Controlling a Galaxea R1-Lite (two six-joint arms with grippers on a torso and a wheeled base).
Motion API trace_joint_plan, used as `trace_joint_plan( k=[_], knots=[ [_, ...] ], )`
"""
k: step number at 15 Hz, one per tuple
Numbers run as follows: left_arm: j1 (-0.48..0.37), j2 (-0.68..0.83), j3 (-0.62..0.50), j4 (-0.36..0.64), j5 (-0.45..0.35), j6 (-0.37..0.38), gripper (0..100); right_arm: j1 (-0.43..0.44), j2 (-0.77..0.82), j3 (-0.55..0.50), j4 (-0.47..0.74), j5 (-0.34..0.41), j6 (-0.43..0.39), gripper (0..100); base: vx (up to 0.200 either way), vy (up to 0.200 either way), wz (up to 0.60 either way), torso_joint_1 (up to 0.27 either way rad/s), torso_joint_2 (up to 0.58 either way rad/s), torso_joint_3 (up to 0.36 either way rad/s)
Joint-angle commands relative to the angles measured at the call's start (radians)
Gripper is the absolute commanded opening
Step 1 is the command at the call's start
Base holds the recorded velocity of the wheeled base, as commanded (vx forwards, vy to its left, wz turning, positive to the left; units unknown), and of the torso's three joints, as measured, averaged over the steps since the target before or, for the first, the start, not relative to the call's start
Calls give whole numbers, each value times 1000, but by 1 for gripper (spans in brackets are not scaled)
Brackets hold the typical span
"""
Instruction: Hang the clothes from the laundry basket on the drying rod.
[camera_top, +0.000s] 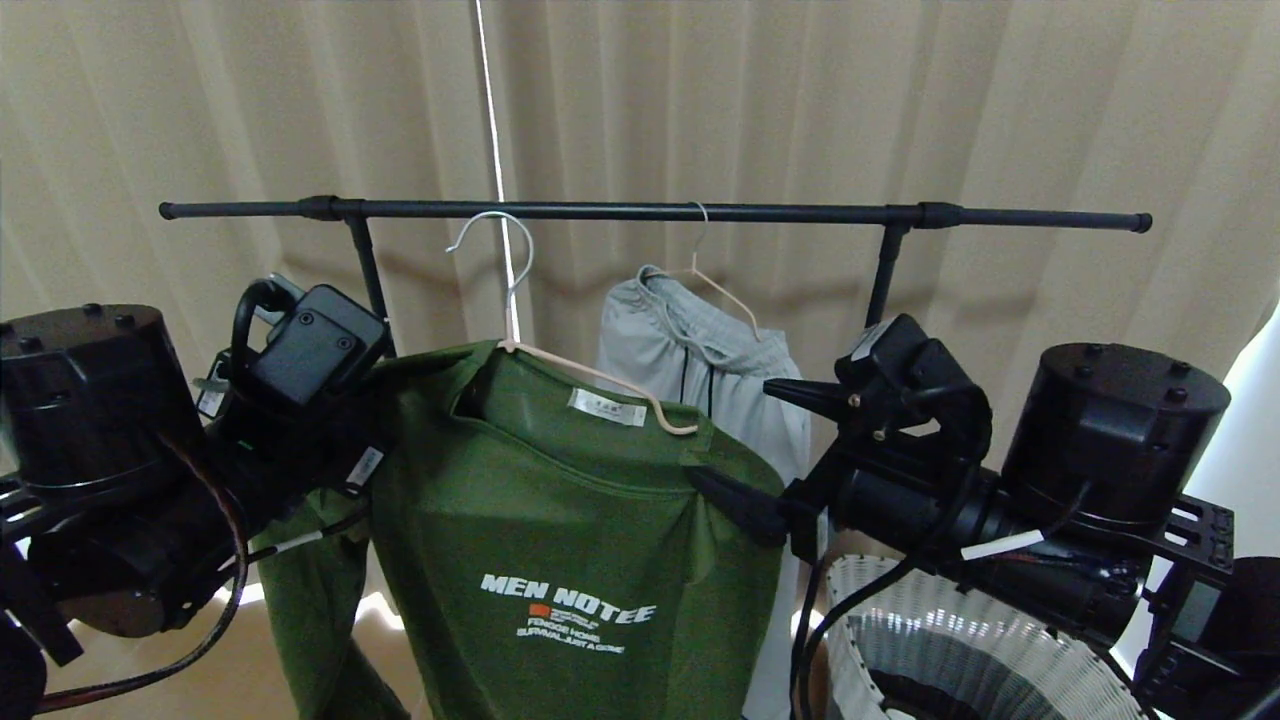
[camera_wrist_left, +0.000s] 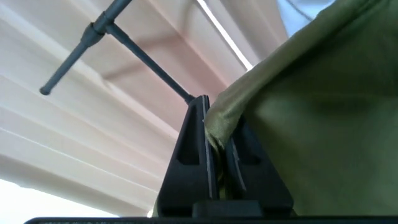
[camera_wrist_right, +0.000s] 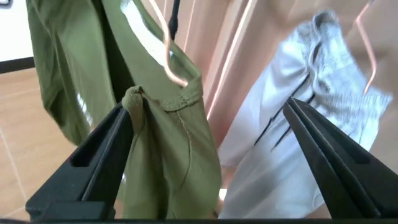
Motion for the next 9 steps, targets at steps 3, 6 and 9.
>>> trace_joint_plan(
  k=[3, 6, 9],
  knots=[
    [-1, 32, -51, -2, 55, -50, 0, 36, 31, 1, 0, 2, -27, 100, 0, 0, 0, 0, 0, 0],
    [-2, 35, -60, -2, 98, -85, 0, 49, 37, -5, -6, 2, -25, 100, 0, 0, 0, 0, 0, 0],
    [-31, 35, -43, -2, 93, -100, 0, 46, 44, -32, -8, -1, -27, 100, 0, 0, 0, 0, 0, 0]
  ],
)
